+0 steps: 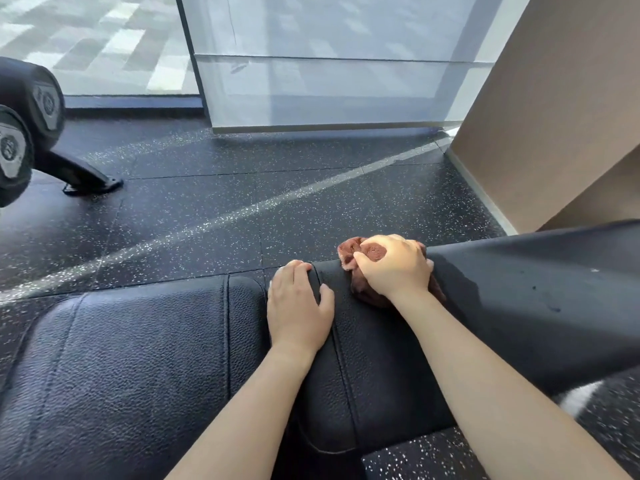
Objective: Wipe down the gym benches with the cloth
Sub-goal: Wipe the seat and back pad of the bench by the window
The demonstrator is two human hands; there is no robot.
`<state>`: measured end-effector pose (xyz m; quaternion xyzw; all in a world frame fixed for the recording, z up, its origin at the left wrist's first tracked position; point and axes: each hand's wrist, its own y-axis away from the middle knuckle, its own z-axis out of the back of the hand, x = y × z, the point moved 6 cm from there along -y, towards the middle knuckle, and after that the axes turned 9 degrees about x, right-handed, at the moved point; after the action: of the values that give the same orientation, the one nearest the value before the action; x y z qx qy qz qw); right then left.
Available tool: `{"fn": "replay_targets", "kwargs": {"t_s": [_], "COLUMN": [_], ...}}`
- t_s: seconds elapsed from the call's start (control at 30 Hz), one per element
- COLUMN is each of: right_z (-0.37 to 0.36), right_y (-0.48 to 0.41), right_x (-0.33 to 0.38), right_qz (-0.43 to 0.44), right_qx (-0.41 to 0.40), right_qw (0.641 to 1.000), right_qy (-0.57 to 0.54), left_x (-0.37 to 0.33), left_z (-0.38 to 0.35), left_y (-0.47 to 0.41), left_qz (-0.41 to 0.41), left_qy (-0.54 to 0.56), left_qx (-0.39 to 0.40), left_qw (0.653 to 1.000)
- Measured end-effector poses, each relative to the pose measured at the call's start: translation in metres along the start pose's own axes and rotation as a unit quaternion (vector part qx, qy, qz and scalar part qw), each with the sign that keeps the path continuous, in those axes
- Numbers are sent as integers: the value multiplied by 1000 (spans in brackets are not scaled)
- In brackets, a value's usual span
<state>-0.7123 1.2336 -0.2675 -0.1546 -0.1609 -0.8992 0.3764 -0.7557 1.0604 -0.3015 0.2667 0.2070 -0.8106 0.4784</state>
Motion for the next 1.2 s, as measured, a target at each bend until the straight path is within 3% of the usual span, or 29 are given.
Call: {"fn": "replay_targets", "kwargs": {"t_s": [0.1,0.27,0.37,0.43,0.53,0.7,0.9,1.0,1.2], "right_z": [-1,-5,17,27,27,32,33,37,58], "right_y": [11,32,-3,-24,-26,-25,-47,-44,-70], "right_x": [1,-4,-32,-41,-49,-71,-57,-75,-106], "right_qz": [-3,97,39,20,68,148,185,229,180], "right_qx": [-19,-25,2,27,56,27,119,123,95], "right_qw": [1000,995,999,999,995,989,975,965,979], "right_qy": [-8,-13,-4,8,40,-6,20,11,20], "left_x": [-2,-6,-14,-24,-45,-55,-63,-65,-63], "left_z": [0,4,-3,-11,-29,-42,-36,-34,-34], "left_y": [-2,3,2,-3,-8,-8,-10,-9,-7], "left_qz": [3,-25,-58,-46,-6,38,54,67,63], "left_qy": [-4,-20,-78,-102,-123,-159,-164,-161,-141], "left_qx": [1,-5,22,42,43,10,10,9,5], "left_qw": [1000,999,995,993,991,986,985,985,988]}}
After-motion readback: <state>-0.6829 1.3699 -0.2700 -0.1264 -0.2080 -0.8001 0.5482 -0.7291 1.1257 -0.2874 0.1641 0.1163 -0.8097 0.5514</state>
